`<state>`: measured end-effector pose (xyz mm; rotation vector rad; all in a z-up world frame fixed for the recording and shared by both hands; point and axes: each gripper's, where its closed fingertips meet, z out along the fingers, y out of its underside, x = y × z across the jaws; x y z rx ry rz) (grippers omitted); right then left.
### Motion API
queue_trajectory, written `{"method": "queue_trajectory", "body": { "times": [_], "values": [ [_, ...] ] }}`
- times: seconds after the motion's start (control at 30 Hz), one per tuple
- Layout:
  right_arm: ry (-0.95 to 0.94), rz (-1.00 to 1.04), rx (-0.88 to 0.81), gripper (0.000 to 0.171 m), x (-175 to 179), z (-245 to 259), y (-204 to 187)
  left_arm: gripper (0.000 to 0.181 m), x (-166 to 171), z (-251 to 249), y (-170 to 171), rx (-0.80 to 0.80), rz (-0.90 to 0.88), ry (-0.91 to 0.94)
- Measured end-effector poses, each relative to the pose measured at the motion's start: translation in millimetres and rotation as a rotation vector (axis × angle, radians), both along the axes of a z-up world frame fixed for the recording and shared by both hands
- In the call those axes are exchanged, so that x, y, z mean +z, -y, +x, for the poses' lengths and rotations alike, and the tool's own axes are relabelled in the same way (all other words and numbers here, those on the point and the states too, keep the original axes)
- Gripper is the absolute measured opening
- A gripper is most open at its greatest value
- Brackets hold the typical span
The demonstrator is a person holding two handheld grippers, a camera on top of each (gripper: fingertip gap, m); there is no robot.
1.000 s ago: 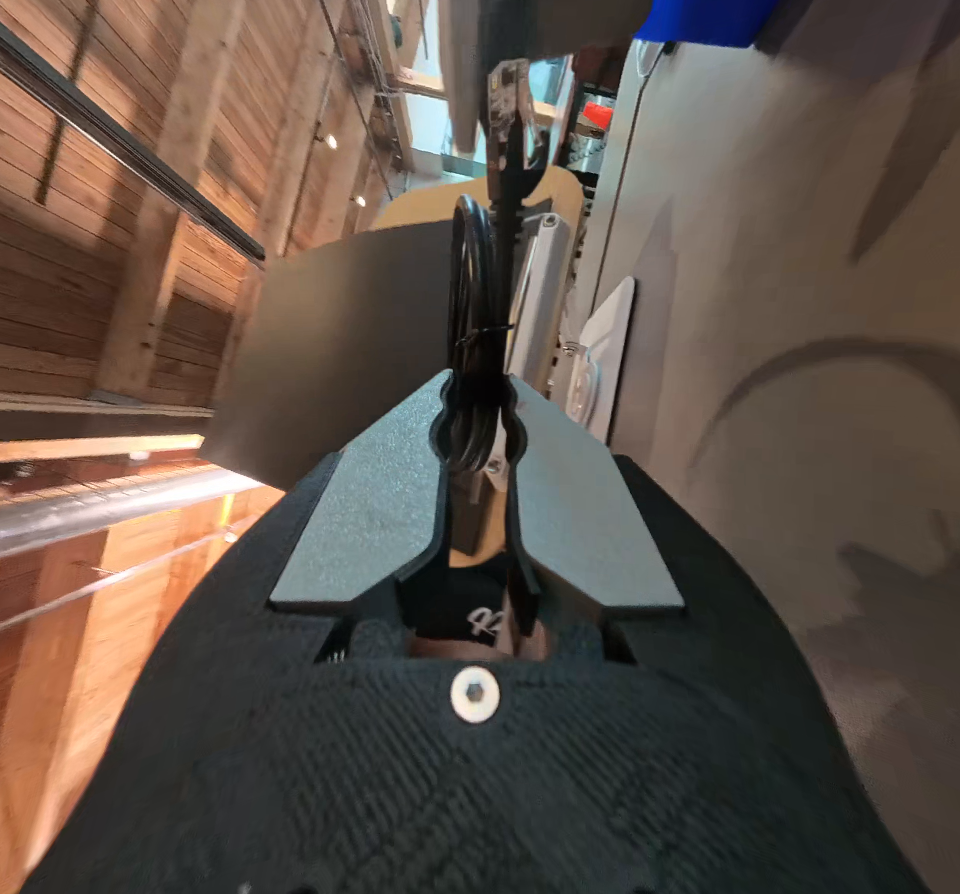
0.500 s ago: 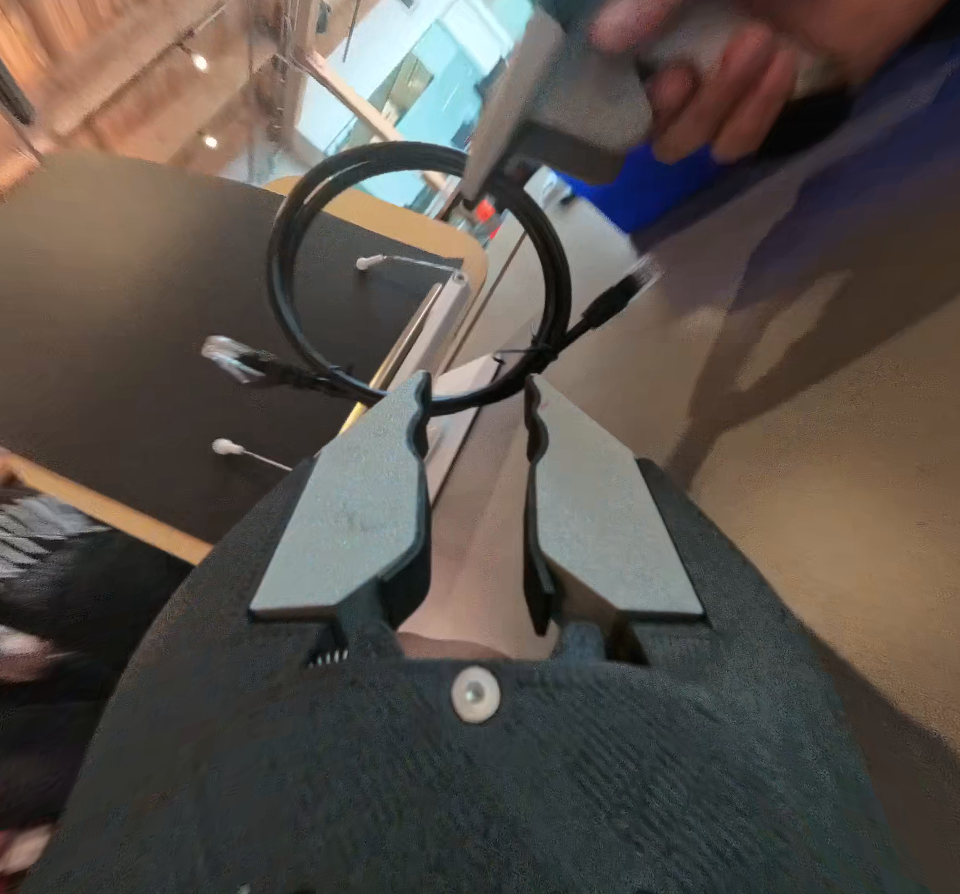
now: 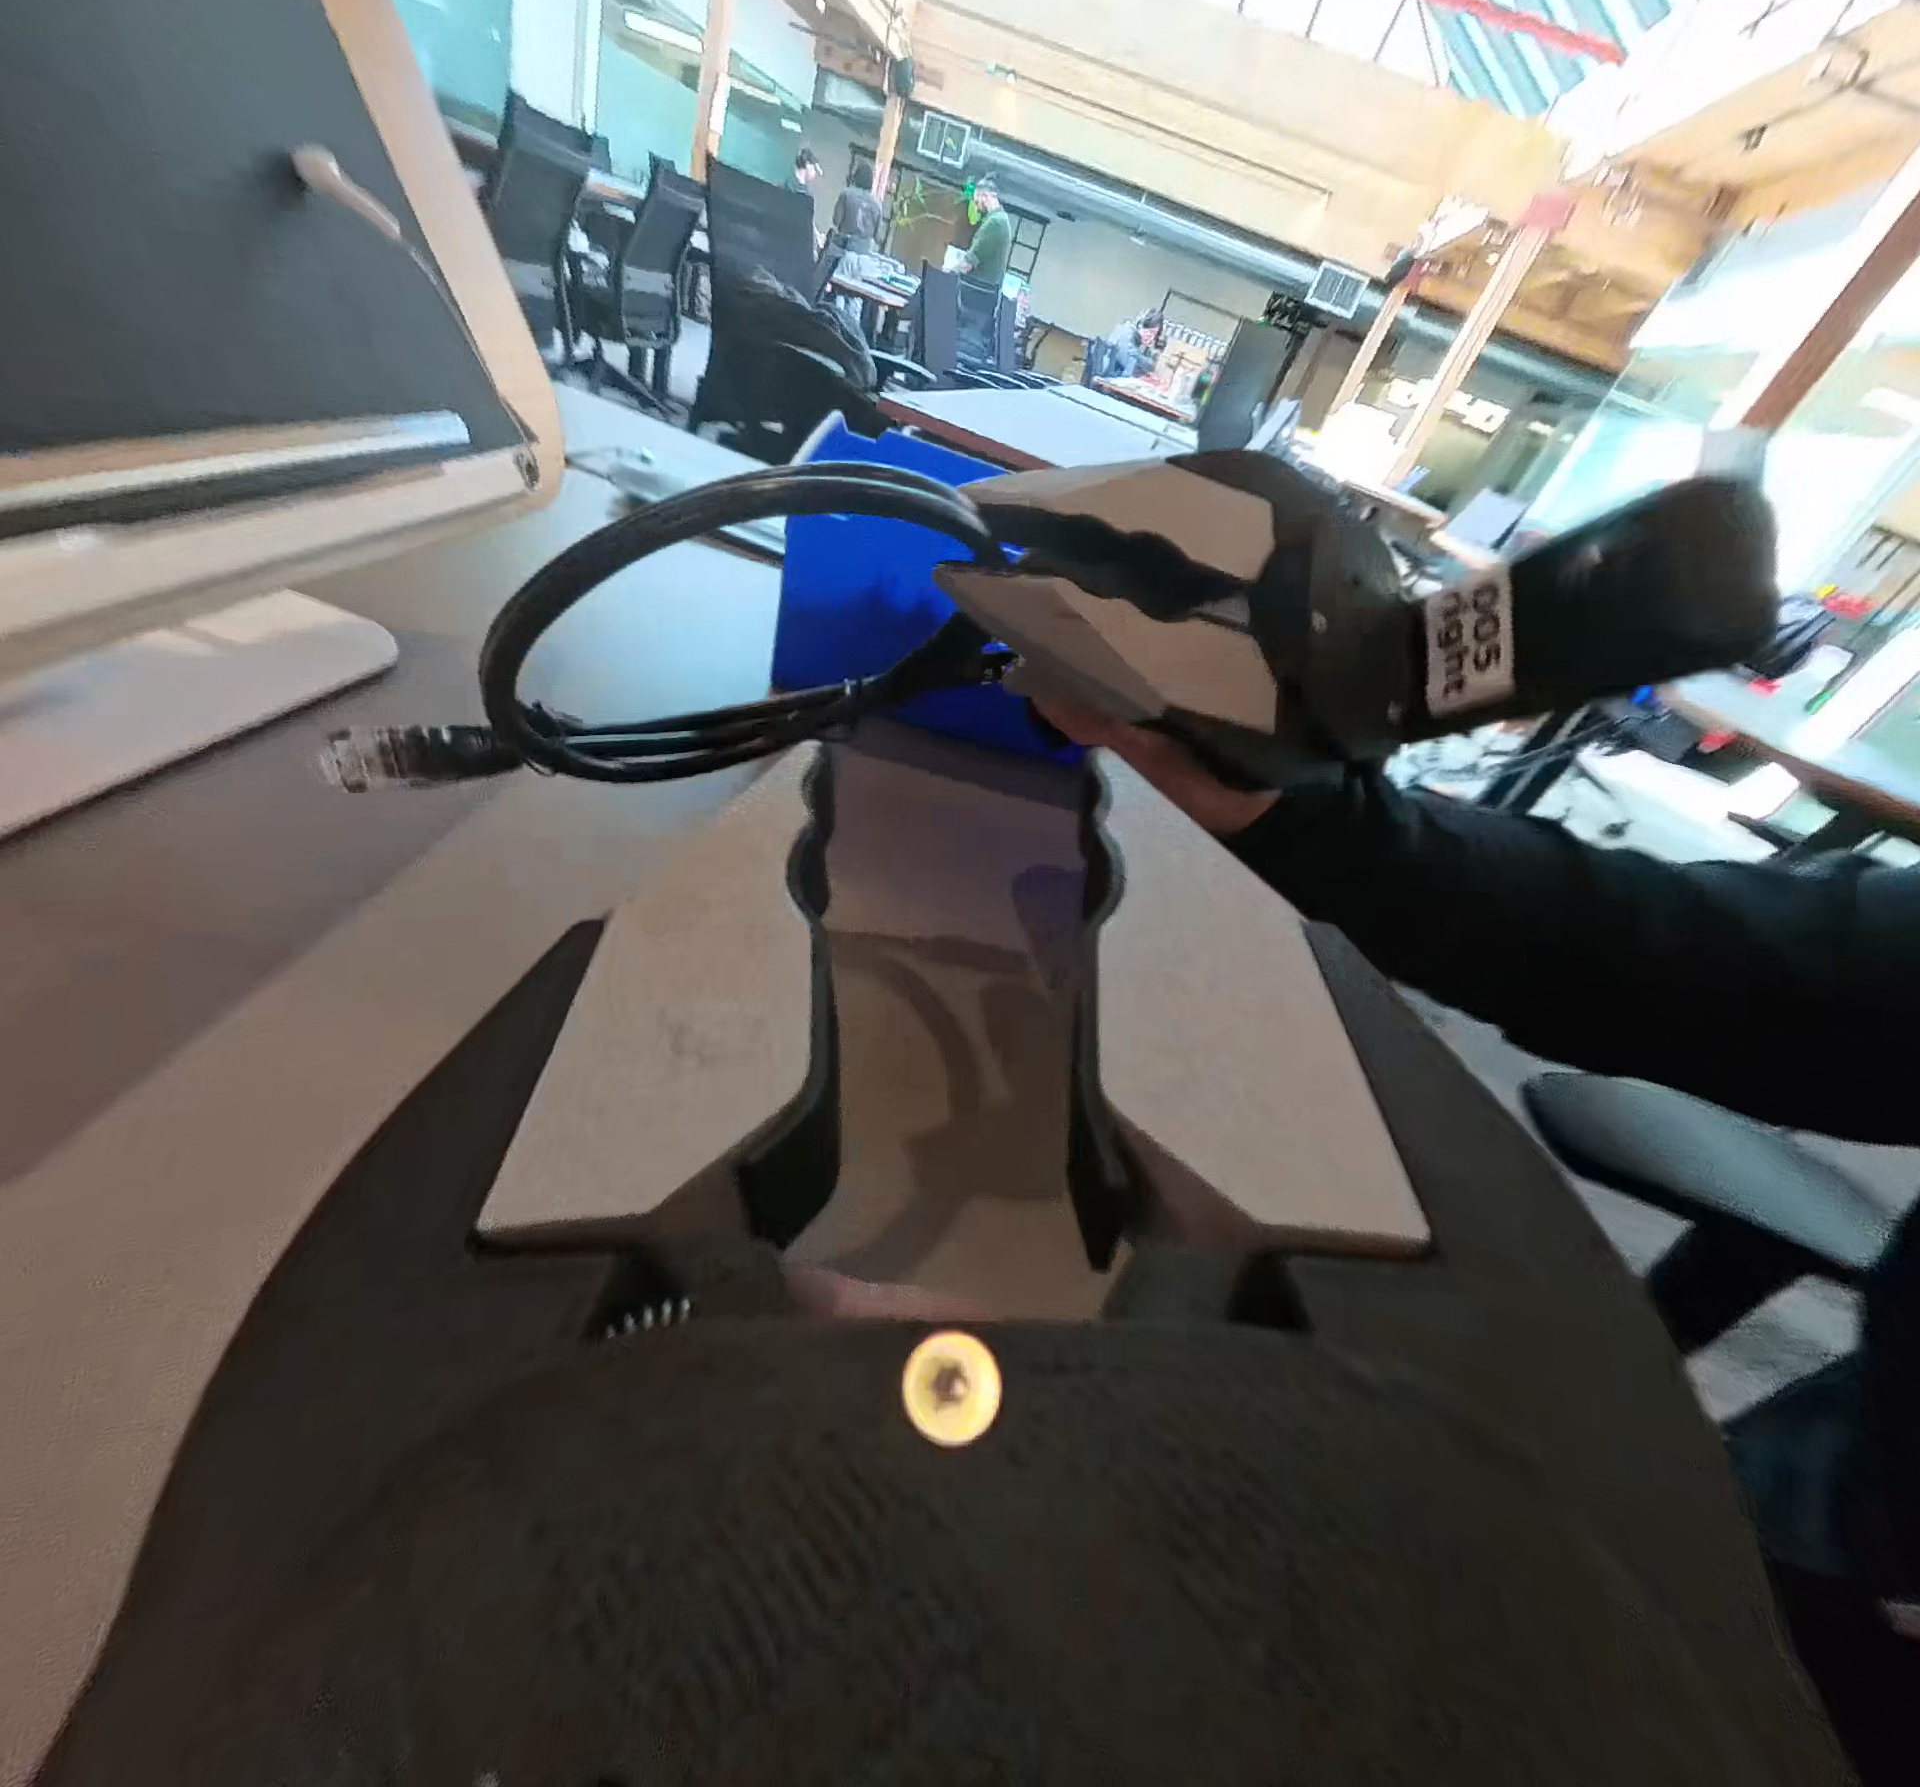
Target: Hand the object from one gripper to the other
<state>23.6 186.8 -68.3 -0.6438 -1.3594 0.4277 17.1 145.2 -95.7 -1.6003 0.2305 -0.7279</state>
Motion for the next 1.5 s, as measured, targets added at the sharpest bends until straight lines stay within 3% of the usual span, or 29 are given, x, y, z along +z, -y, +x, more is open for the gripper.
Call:
{"method": "queue_trajectory", "body": {
  "times": [0.07, 0.2, 0.27, 0.37, 0.53, 0.6, 0.63, 0.7, 0.9, 1.1, 1.17, 1.2, 1.23, 1.5],
  "values": [
    [-0.001, 0.102, -0.003, 0.007, 0, 0, 9, 0.057, 1, -1, -1, -0.027, -0.038, 0.09],
    [0.027, 0.357, -0.021, 0.007, -10, -4, 28, 0.049, 13, -10, 1, -0.059, -0.026, 0.272],
    [0.024, 0.421, -0.008, 0.007, -15, -6, 40, 0.044, 12, -13, 0, -0.041, -0.026, 0.239],
    [0.022, 0.417, 0.028, 0.01, -19, -7, 49, 0.021, 15, -8, 5, -0.035, 0.033, 0.136],
    [0.067, 0.442, 0.06, 0.016, -29, -7, 51, 0.012, 17, -1, 8, -0.007, 0.099, -0.022],
    [0.137, 0.366, 0.083, 0.017, -44, -11, 46, 0.007, 3, -4, 3, 0.056, 0.075, -0.198],
    [0.159, 0.288, 0.112, 0.007, -48, -11, 45, 0.005, -8, -10, -1, 0.112, 0.054, -0.336],
    [0.17, 0.131, 0.162, 0.018, -47, -9, 41, 0.004, -29, -16, -4, 0.157, 0.033, -0.589],
    [0.181, -0.358, 0.293, 0.045, -32, -5, 30, 0.004, -35, -13, -6, 0.203, 0.125, -0.815],
    [0.211, -0.574, 0.443, 0.042, -33, -9, 56, 0.004, -73, -20, -18, 0.276, 0.088, -1.324],
    [0.249, -0.602, 0.417, 0.028, -42, -14, 56, 0.004, -81, -21, -22, 0.297, 0.074, -1.452],
    [0.269, -0.601, 0.389, 0.012, -47, -16, 53, 0.004, -83, -20, -23, 0.302, 0.069, -1.487],
    [0.276, -0.594, 0.368, 0.008, -51, -18, 50, 0.005, -87, -20, -24, 0.305, 0.058, -1.514],
    [0.273, -0.585, 0.243, 0.006, -57, -22, 24, 0.005, -94, -24, -28, 0.349, 0.032, -1.53]
  ]
}}
